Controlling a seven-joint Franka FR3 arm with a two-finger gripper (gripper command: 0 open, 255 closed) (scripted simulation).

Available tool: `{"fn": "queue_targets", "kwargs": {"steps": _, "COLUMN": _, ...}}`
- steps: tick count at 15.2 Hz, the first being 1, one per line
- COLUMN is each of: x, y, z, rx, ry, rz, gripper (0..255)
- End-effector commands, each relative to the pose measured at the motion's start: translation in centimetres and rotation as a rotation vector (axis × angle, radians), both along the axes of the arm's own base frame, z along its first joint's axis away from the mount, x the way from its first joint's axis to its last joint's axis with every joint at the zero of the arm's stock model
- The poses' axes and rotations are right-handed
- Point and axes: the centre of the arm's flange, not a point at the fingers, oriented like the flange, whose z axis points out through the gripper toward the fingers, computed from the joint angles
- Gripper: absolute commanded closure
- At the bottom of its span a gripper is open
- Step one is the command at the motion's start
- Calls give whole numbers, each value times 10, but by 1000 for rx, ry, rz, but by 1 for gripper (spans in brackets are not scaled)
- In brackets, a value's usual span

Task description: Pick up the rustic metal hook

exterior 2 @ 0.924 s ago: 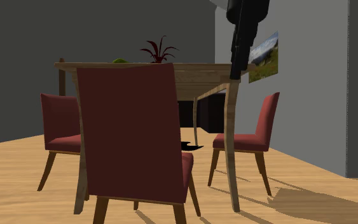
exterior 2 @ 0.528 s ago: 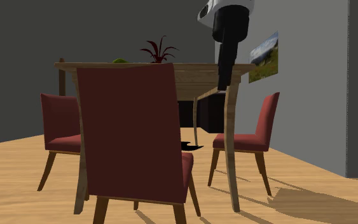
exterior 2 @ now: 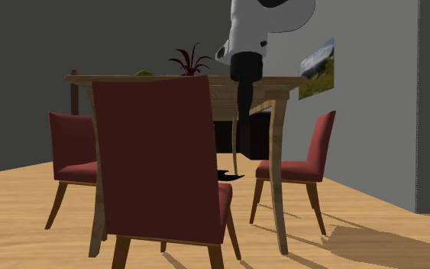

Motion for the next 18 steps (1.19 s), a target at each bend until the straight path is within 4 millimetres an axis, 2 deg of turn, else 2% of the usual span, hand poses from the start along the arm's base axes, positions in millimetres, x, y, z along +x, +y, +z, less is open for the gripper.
{"fn": "queue_targets", "kwargs": {"steps": 1, "x": 18, "y": -19, "z": -9, "rx": -3, "ry": 14, "rz": 19, "gripper": 0}}
{"fn": "queue_targets", "kwargs": {"steps": 18, "x": 177, "y": -165, "z": -102, "rx": -15, "ry": 135, "rz": 169, "gripper": 0}}
